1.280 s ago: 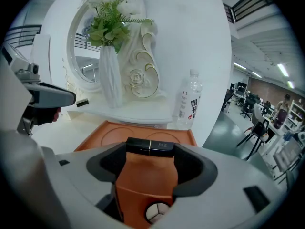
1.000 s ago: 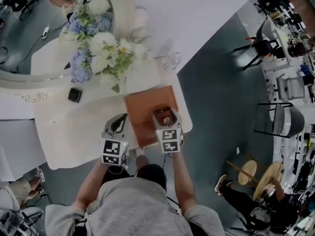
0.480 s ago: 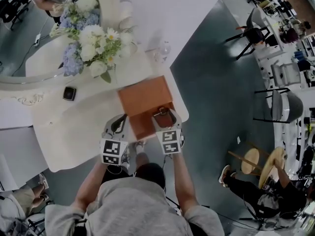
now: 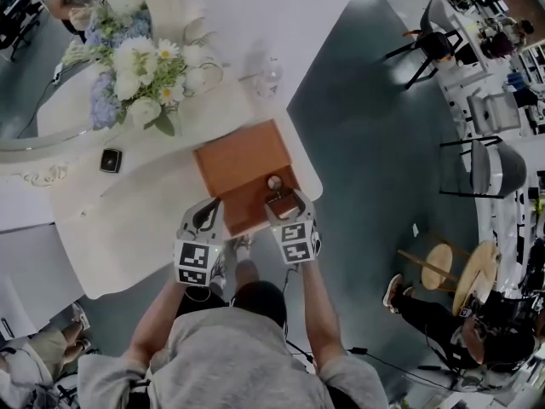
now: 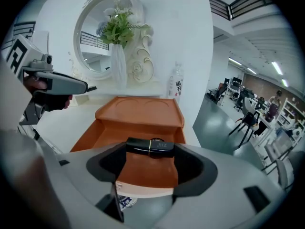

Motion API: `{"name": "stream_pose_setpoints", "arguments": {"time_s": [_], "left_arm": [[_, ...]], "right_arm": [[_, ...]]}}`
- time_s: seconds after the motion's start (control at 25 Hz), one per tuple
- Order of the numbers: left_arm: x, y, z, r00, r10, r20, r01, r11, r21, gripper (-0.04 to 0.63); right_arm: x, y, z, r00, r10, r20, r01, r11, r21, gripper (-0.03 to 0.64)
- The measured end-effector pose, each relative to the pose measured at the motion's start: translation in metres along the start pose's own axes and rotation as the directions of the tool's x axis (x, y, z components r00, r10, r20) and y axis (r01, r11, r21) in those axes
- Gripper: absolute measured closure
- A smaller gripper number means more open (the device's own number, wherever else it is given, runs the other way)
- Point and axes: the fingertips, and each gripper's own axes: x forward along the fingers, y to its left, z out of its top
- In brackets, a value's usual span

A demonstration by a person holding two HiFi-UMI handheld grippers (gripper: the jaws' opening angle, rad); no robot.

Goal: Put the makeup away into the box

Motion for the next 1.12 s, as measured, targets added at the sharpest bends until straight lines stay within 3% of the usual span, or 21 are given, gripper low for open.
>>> {"name": "stream_pose_setpoints", "arguments": {"time_s": [0.48,1.12], "left_arm": [[0.007,-0.007,-0.003,1.0,-0.003,-0.021,0.003,1.0,-0.004,0.595],[0.005,-0.004,-0.004,1.0,-0.004,-0.023,0.004,1.0,-0.007,0.594]], "right_arm": [[0.013,-0.002,-0.029,0.995,0.01,-0.1,-0.014,0.999,-0.04,0.291],[0.021,-0.005,-0.035,0.99,0.031,-0.137,-0.023,0.998,0.057,0.291]]}}
